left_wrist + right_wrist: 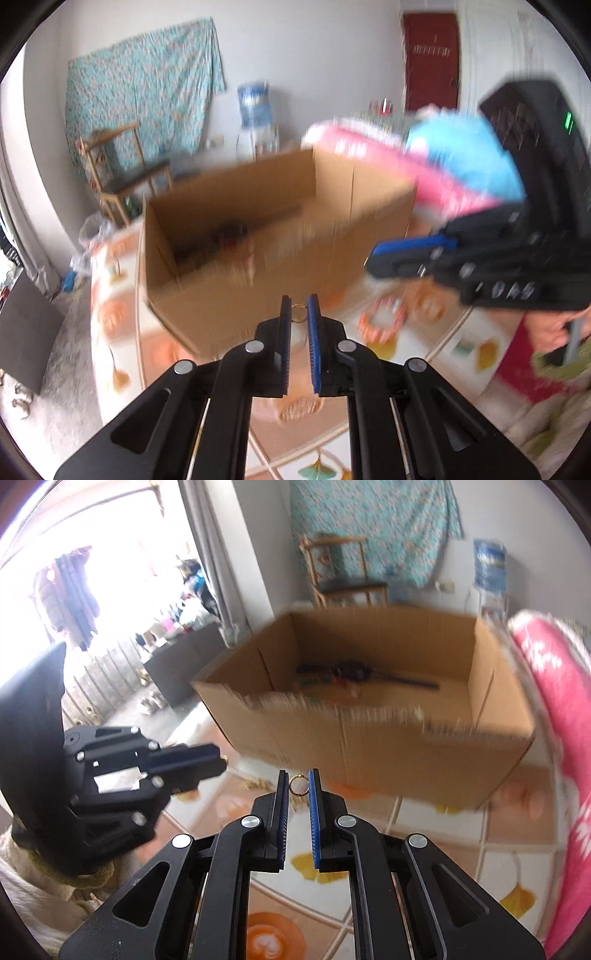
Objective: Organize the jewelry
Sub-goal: 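Carry the gold rings over the box with both grippers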
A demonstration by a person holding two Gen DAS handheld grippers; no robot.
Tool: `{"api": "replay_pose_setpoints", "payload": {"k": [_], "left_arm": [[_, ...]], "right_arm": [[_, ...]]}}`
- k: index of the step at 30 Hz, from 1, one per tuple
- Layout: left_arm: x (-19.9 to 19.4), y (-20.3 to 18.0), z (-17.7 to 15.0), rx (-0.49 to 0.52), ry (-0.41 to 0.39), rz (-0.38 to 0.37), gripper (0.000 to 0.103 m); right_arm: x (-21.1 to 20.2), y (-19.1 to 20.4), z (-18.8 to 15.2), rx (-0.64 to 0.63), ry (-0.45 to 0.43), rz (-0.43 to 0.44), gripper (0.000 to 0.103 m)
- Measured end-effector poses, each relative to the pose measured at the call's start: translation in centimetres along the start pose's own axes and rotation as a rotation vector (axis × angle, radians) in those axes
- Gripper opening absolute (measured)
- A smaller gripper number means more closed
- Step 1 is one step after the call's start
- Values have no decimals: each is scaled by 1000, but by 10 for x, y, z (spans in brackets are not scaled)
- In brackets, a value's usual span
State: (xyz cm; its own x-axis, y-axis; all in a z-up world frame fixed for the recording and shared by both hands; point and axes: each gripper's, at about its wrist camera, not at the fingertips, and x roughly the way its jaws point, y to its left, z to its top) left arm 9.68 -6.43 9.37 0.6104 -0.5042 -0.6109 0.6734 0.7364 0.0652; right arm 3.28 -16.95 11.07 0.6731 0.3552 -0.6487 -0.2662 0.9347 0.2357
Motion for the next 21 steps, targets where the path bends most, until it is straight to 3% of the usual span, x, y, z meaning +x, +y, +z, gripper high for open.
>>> {"api": "replay_pose_setpoints", "payload": {"k": [3, 6, 8, 11, 15, 21], "left_arm": [[-15, 10, 33, -12, -79, -28, 8], [-3, 24, 59, -41, -80, -71, 8], [22, 36, 77, -56, -28, -82, 8], [77, 59, 96, -147, 132, -182, 8], [134, 74, 102, -237, 316, -234, 8], [179, 88, 95, -376, 498, -276, 8]], "right_arm": [[-16, -2, 28, -37, -67, 21, 9], [-12, -13, 57, -70, -79, 15, 9], [6, -28, 78, -66, -38, 7, 9], [54, -62, 109, 27, 137, 43, 9], [113, -96, 131, 139, 332, 99, 9], [168, -110, 133, 204, 490, 78, 11]]}}
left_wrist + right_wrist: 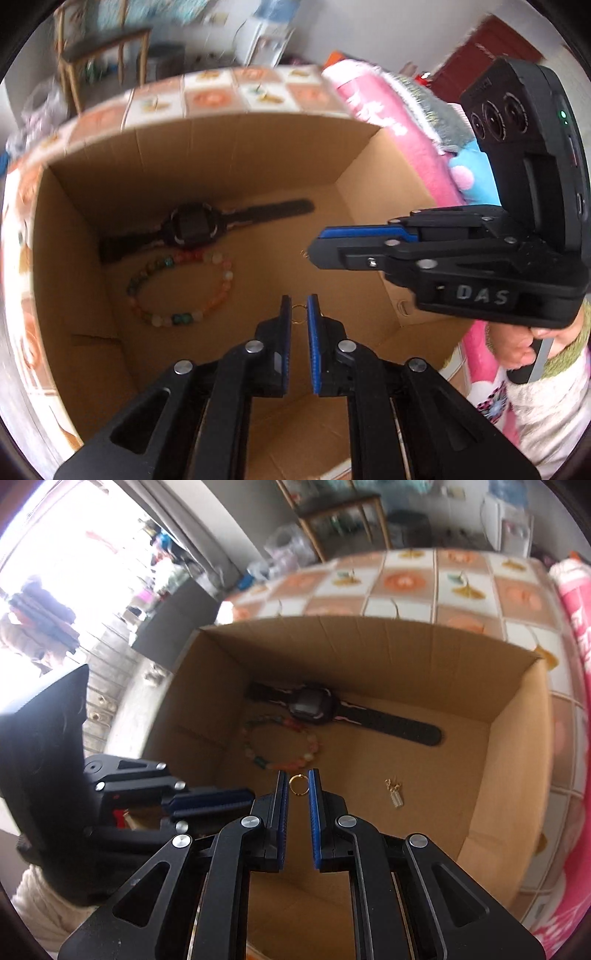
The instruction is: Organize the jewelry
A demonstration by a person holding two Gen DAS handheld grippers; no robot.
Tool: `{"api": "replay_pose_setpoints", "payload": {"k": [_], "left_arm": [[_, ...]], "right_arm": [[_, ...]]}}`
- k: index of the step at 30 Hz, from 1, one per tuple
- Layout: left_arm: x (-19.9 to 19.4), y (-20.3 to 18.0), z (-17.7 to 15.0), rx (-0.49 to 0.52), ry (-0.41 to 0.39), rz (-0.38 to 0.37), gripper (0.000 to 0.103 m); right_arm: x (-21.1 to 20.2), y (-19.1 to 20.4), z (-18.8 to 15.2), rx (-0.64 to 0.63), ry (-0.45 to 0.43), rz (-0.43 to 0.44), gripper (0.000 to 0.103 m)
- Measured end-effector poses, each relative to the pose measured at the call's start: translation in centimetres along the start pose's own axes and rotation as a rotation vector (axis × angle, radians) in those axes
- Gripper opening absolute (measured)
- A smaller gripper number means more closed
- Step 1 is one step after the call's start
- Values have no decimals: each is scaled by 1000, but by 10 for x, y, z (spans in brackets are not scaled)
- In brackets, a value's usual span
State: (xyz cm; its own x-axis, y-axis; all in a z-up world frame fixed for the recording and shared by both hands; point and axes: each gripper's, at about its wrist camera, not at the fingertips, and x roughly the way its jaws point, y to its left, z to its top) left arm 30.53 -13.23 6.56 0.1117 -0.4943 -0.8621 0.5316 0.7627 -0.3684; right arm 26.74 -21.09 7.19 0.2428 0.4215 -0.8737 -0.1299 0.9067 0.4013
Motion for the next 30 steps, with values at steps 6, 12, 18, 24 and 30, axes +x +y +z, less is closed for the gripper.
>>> {"api": "replay_pose_setpoints", "payload": {"k": [6, 12, 18, 24, 30], "left_arm": [[17, 6, 6, -51, 42, 10, 8], [16, 6, 3, -36, 36, 42, 13], [-11, -2, -1, 4, -40, 59, 19], [-75, -20, -28, 80, -191, 81, 37], [-147, -34, -103, 144, -386, 92, 74]], "right_arm": [[24, -8, 2, 13, 39, -36, 11], [13, -7, -3, 13, -3, -38, 12], [-24, -1, -15, 0, -100, -49, 18], [-89, 29, -53, -83, -289, -28, 33], [-140, 65, -135, -223, -440, 64, 52]]}}
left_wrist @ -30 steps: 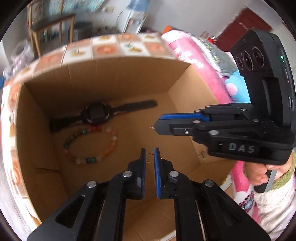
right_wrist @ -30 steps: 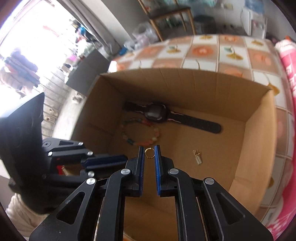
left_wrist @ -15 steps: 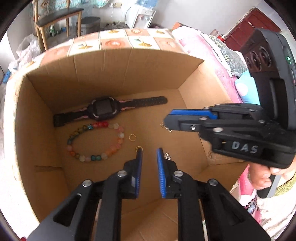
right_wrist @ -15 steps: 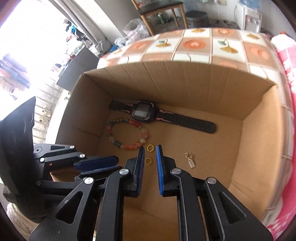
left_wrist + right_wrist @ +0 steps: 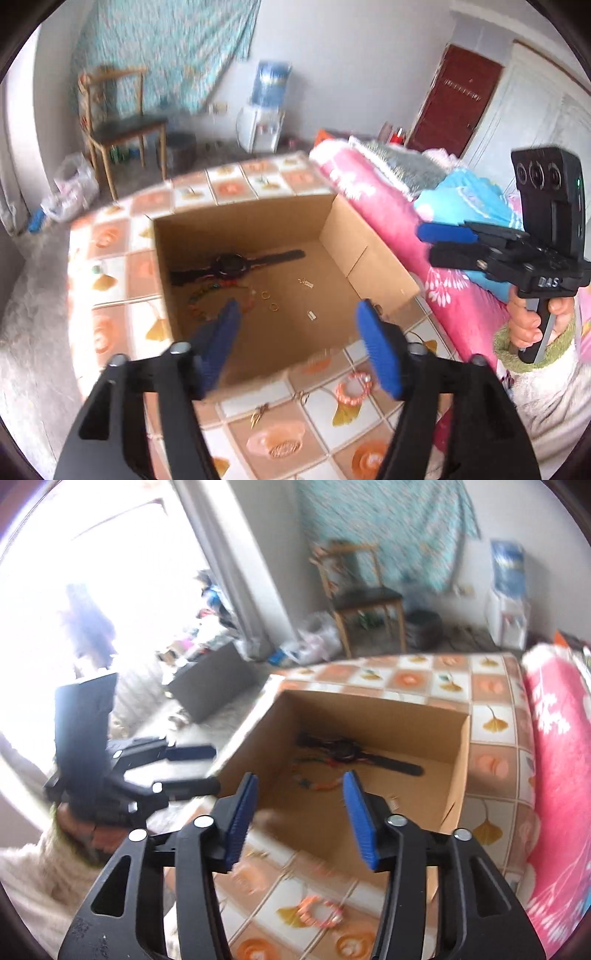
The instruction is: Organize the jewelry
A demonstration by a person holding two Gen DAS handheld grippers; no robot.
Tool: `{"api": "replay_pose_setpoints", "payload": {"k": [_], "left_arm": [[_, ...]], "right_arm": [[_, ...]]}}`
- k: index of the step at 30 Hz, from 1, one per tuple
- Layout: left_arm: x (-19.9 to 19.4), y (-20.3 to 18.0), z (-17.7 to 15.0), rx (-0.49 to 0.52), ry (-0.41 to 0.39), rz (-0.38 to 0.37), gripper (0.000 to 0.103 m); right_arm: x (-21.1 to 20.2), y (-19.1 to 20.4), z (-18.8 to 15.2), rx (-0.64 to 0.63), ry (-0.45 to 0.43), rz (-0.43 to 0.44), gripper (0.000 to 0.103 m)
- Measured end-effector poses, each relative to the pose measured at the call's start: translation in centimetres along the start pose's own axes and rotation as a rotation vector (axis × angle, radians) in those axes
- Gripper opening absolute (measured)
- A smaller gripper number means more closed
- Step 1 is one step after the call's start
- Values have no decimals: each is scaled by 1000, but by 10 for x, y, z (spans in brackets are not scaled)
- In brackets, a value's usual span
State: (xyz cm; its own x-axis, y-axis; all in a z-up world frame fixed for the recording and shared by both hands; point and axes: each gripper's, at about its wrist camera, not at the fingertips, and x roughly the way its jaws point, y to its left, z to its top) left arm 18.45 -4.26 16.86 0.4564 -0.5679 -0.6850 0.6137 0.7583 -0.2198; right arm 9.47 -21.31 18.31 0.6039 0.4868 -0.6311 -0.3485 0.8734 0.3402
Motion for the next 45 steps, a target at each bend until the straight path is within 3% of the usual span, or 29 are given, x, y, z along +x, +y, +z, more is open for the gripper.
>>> {"api": "replay_pose_setpoints", "payload": {"k": [1, 6, 12, 16, 23, 28, 34, 45], "left_arm": [[-9, 0, -7, 1, -19, 9, 80], [-34, 3, -65, -50, -85, 96, 88], [4, 10, -123, -120, -2, 168, 89], [31, 7, -145, -93, 24, 208, 89], [65, -2, -162, 11, 28, 259, 80], [75, -2, -164, 40, 28, 252, 61], [87, -1, -165, 83, 49, 259, 47], [95, 3, -168, 82, 66, 260, 43]], "right_arm": [[-7, 9, -13, -11, -8, 28, 52], [-3, 28, -64, 25, -18, 50, 54], [42, 26, -114, 151, 56, -2, 54], [75, 30, -124, 125, 107, -91, 52], [121, 30, -114, 51, 179, -165, 38], [140, 29, -122, 11, 198, -171, 34], [160, 34, -125, -53, 228, -220, 29], [171, 42, -133, -150, 249, -271, 13]]}}
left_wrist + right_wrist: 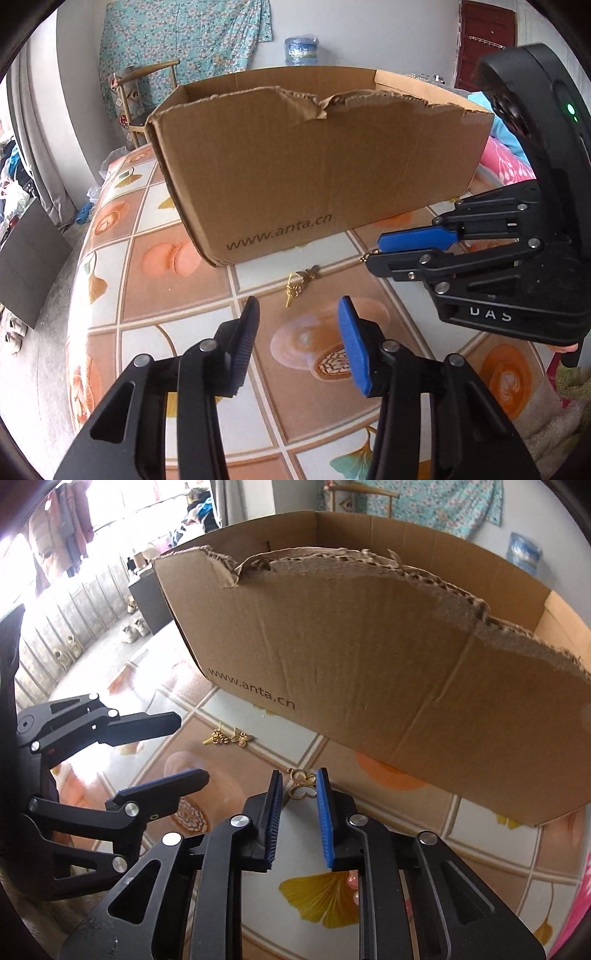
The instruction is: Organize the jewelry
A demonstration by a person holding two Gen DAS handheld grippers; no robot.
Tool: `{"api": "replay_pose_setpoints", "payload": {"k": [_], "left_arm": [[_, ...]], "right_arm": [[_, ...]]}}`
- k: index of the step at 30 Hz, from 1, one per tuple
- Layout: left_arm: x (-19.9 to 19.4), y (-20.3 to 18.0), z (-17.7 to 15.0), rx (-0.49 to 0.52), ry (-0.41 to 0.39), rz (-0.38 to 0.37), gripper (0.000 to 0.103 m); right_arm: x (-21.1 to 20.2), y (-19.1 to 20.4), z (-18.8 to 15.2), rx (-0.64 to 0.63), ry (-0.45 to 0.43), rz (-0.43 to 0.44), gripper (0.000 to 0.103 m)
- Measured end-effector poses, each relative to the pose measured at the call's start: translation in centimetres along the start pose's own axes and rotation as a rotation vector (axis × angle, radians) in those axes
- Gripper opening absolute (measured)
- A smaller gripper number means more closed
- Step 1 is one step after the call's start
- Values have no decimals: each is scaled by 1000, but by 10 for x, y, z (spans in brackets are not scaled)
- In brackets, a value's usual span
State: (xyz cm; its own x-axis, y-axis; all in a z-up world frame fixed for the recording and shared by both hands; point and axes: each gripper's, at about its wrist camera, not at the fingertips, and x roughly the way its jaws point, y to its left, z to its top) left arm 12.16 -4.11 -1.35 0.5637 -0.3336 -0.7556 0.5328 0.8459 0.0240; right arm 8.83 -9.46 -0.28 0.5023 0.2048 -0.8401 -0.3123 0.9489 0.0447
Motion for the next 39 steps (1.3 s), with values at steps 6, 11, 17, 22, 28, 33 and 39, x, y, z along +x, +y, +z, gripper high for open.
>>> {"api": "replay_pose_setpoints", "payload": {"k": [6, 11, 17, 22, 28, 33, 39], "left_arm": [[-4, 1, -1, -9, -5, 7, 43], [-12, -3, 3, 6, -45, -24, 43], [-4, -13, 11, 32, -45, -74, 30], [8, -14, 13, 19, -1, -89, 24], [13, 0, 11, -27, 36, -43, 24], [14, 18, 14, -91, 44, -45, 24], [3, 7, 19, -45, 1, -93, 24]], "right_arm": [[-3, -3, -5, 23, 10, 12, 11], [-8, -7, -10, 49, 18, 13, 11], [-9, -11, -13, 85, 15, 25, 11], [-11, -11, -20, 91, 9, 27, 11], [-13, -18, -21, 102, 4, 41, 11], [-12, -19, -21, 105, 1, 44, 11], [-12, -19, -21, 112, -1, 45, 11]]}}
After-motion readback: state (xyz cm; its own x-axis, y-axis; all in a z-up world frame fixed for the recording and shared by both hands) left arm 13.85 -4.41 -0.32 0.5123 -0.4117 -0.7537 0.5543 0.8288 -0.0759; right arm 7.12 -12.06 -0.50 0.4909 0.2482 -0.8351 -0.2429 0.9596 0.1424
